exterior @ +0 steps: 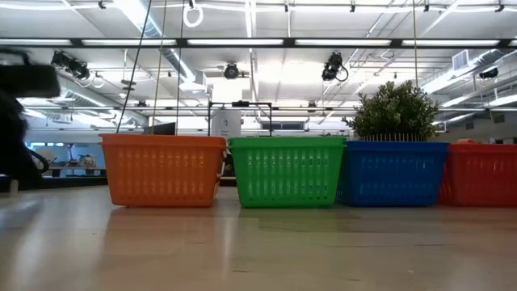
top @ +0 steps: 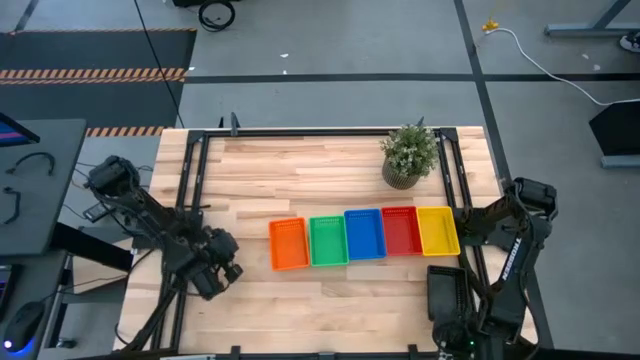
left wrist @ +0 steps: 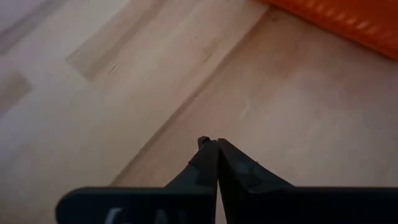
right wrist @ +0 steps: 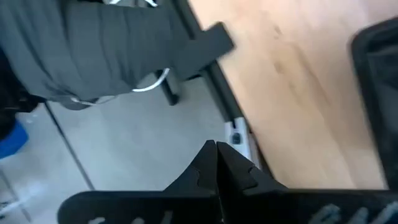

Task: Stack baskets by color
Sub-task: Adjust the bins

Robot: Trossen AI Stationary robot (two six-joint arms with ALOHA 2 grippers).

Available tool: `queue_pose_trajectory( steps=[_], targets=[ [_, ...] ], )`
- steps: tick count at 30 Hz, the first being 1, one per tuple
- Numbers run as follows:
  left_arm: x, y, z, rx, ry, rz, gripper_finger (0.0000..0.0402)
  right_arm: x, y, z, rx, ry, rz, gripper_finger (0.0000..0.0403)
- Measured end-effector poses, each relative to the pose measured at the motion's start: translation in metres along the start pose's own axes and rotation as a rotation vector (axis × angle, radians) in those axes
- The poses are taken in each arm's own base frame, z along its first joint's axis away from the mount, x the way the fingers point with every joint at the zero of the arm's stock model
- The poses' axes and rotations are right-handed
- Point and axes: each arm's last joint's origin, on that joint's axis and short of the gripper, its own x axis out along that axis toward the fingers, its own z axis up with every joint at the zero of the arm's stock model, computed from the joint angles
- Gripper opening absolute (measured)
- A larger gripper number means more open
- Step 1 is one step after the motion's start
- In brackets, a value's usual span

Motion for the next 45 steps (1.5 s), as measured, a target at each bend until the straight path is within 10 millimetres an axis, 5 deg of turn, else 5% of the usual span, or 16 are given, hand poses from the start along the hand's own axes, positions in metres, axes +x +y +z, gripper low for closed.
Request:
queue_pose_trajectory(
  steps=[8, 26, 39, 45],
  targets=[
    [0.043, 0.009, 0.015, 0.01, -0.069, -0.066, 0.001, 0.006, -0.015, -0.002, -0.016, 0.116, -0.105, 0.0001],
    [0.074, 0.013, 0.081, 0.132, -0.242, -0.052, 0.0018, 0.02, -0.058, 0.005, -0.043, 0.047, -0.336, 0.0],
    [0.08, 0.018, 0.107, 0.13, -0.346, -0.077, 0.0012, 0.01, -0.055, 0.005, -0.049, 0.036, -0.395, 0.0],
    [0.076, 0.019, 0.108, 0.122, -0.352, -0.079, 0.0019, 0.002, -0.038, 0.002, -0.01, 0.047, -0.33, 0.0001]
  ],
)
